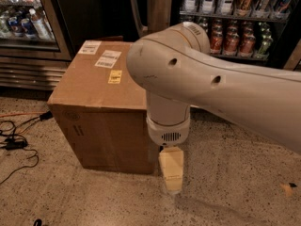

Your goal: Close left fridge door

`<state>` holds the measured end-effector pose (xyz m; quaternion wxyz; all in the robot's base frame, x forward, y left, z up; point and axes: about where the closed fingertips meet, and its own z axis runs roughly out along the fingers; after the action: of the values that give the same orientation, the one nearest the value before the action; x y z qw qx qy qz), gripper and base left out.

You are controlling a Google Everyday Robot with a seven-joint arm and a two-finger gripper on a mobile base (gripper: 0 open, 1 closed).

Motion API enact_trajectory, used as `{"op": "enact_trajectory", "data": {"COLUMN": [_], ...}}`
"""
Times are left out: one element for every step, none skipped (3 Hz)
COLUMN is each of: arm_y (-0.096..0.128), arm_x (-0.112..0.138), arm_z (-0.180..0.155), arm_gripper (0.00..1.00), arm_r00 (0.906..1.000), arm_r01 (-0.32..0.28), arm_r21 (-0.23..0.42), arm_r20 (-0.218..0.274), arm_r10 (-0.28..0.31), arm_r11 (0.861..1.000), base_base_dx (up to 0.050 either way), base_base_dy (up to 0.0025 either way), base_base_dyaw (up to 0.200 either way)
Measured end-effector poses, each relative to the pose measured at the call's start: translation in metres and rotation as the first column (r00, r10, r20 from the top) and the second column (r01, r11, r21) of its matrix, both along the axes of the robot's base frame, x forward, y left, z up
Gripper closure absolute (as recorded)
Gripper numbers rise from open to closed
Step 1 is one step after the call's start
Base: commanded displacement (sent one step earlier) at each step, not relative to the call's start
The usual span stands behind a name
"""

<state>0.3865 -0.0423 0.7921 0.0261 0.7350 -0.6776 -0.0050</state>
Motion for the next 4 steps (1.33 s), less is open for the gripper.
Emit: {"op": "enact_trajectory", "data": {"arm_y": [0.029, 0.066, 0.066, 0.066], "arm_x": [-0.007, -0.015, -0.015, -0.015], "arm_z": [0.003, 0.004, 0.004, 0.004], "arm_gripper": [0.0, 0.0, 0.0, 0.0], "arm_r00": [0.9972, 0.9871, 0.9871, 0.9871], "arm_r01": [-0.072, -0.154, -0.154, -0.154], "arm_r21": [-0.048, -0.102, -0.102, -0.102], "arm_r20": [0.016, 0.029, 0.029, 0.029], "arm_r10": [0.073, 0.157, 0.157, 0.157], "arm_r11": [0.996, 0.983, 0.983, 0.983], "base_base_dx": [0.0, 0.0, 0.037, 0.035], "base_base_dy": [0.0, 0.0, 0.00247, -0.00254], "base_base_dyaw": [0.0, 0.0, 0.132, -0.143]}}
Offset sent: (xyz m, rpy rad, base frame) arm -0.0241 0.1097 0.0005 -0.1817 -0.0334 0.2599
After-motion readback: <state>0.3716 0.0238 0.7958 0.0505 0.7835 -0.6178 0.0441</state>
